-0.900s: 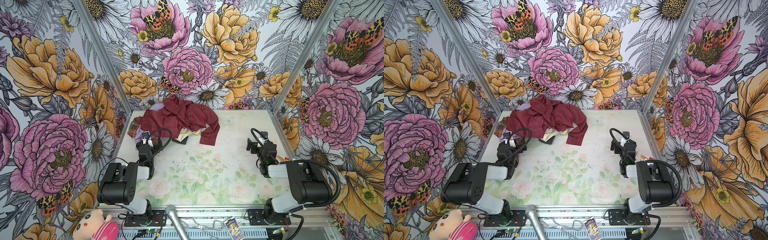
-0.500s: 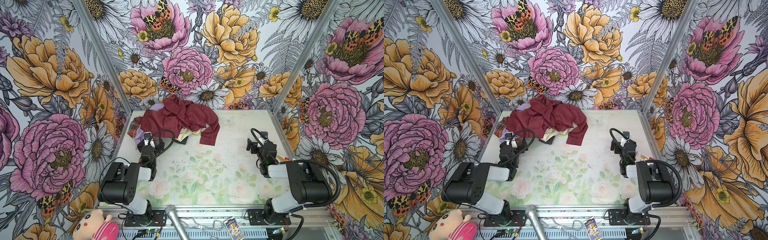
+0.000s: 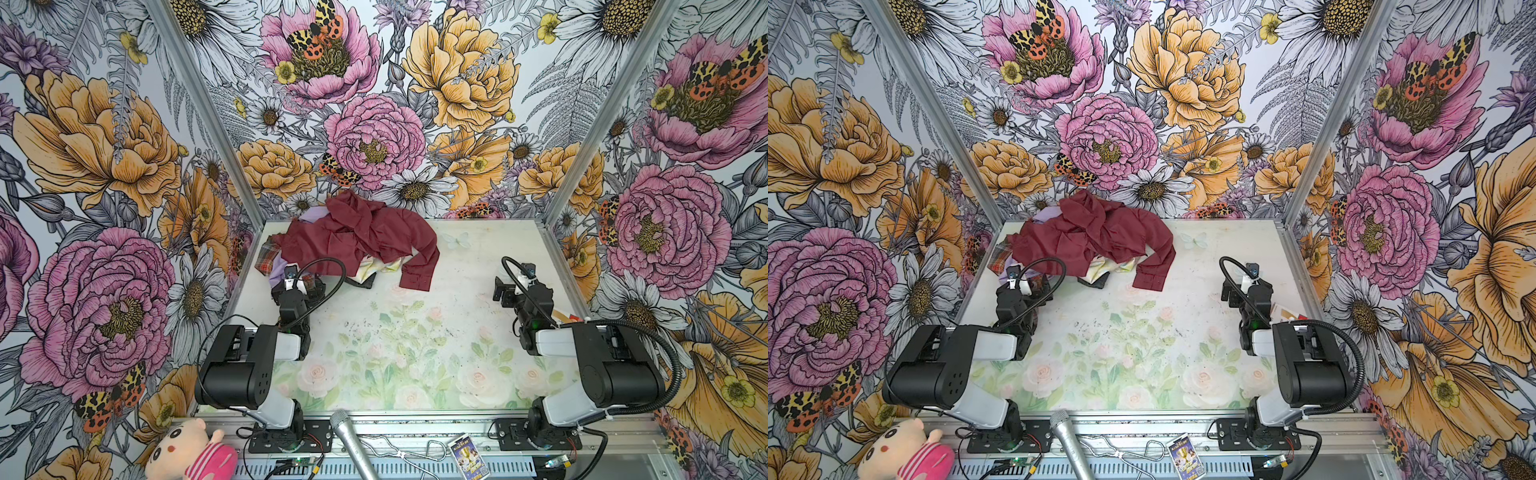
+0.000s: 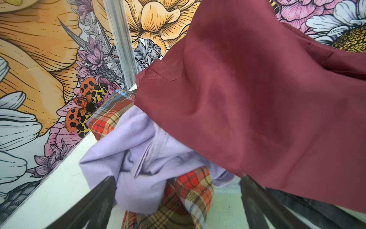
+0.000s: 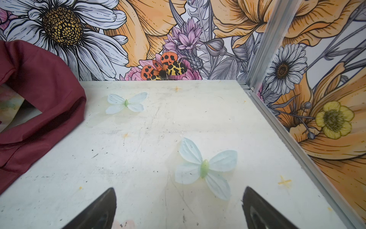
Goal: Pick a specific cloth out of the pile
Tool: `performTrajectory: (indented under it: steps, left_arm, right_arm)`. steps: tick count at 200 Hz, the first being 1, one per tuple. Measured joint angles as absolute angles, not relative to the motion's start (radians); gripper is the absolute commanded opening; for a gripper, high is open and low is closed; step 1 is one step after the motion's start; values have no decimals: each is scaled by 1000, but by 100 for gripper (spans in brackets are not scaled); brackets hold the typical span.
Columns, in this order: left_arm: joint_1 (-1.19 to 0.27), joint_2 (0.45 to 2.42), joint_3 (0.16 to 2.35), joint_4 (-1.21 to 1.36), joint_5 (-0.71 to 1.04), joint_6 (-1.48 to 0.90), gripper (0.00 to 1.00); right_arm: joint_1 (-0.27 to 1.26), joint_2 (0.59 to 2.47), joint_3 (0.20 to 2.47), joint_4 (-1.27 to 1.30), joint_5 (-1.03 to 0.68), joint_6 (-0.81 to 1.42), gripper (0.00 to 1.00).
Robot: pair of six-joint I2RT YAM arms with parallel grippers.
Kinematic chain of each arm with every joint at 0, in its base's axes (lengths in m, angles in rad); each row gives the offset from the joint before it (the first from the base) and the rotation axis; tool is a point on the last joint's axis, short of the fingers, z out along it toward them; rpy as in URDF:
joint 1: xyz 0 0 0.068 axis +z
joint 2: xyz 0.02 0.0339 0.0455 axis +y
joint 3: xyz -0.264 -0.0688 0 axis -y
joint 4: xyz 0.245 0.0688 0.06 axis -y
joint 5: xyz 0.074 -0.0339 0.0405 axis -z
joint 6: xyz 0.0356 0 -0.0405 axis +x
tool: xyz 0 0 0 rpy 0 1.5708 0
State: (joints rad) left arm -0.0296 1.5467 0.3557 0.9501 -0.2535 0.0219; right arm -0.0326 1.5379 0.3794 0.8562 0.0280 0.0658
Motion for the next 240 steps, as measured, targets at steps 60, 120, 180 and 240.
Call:
performTrajectory:
  steps: [60,120,180,240]
  left_arm:
    - [-28,1547,361,943,-253,13,99]
    - [-28,1547,361,938,-250,7,99]
    - [-46,1535,357,939,-250,18,99]
    - [-70,1401,347,885,-268,27,99]
  right_arm:
    - [-33,1538,379,856,28,66,99]
    - [-29,1538,379,857,41,66,99]
    - [4,1536,337,925,78,57,99]
    - [57,1394,265,941,144,28,100]
